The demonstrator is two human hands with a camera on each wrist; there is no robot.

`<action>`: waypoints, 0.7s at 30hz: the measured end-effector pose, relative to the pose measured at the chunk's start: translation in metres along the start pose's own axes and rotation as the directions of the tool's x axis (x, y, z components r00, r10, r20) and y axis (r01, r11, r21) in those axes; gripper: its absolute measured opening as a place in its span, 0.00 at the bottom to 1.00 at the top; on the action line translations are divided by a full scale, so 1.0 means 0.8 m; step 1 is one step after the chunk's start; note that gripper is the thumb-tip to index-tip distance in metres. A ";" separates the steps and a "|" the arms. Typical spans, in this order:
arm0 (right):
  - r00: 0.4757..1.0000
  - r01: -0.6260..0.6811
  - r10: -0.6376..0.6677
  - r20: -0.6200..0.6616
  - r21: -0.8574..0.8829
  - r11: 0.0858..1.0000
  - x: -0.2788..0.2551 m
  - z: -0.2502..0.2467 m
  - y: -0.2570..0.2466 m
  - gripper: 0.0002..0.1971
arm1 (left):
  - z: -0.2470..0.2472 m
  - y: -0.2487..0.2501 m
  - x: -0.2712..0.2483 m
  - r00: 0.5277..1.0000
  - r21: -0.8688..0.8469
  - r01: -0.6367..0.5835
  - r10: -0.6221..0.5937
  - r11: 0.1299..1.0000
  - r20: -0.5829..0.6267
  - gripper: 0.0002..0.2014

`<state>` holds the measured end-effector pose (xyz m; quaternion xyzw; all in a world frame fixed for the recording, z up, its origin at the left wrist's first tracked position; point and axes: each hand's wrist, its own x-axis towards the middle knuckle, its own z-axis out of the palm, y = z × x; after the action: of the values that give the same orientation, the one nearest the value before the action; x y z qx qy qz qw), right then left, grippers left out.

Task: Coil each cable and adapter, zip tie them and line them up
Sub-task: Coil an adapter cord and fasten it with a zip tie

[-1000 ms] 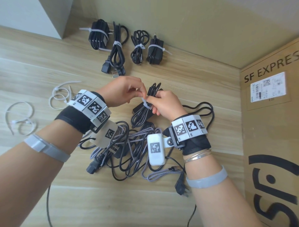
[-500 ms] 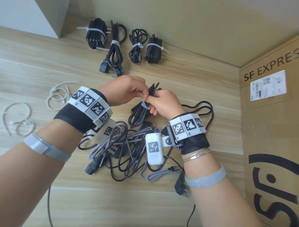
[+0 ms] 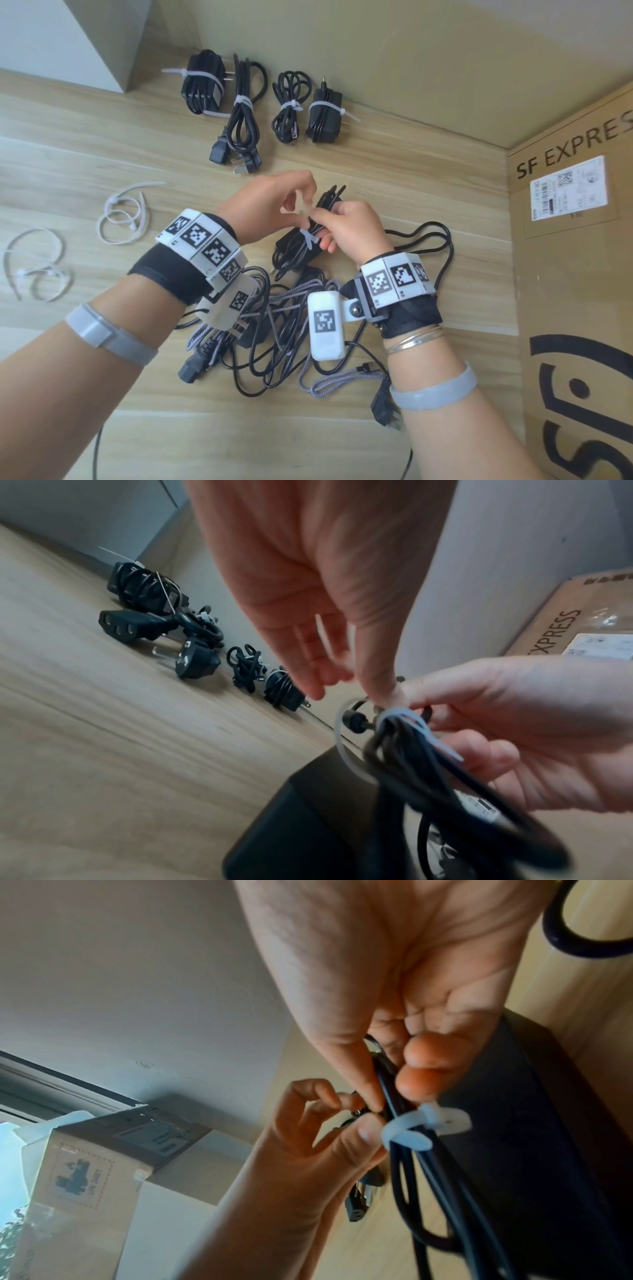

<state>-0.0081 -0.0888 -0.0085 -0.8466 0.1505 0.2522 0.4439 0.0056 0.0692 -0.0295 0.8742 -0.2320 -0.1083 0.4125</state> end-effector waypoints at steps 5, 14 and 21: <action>1.000 0.014 -0.014 -0.026 -0.003 1.000 -0.001 0.002 0.003 0.18 | 0.000 -0.006 0.003 0.968 -0.120 0.233 -0.219 0.965 0.123 0.15; 0.998 0.023 -0.023 -0.067 0.008 1.000 0.004 0.007 0.002 0.14 | 0.002 0.000 0.001 0.942 -0.387 0.336 -0.312 0.859 0.125 0.10; 0.993 0.022 -0.022 -0.116 -0.006 1.000 0.008 0.002 0.010 0.15 | 0.006 -0.002 -0.001 0.949 -0.349 0.313 -0.307 0.883 0.076 0.14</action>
<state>-0.0070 -0.0917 -0.0183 -0.8624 0.1660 0.1980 0.4353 0.0033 0.0674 -0.0342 0.8094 -0.0696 -0.2213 0.5394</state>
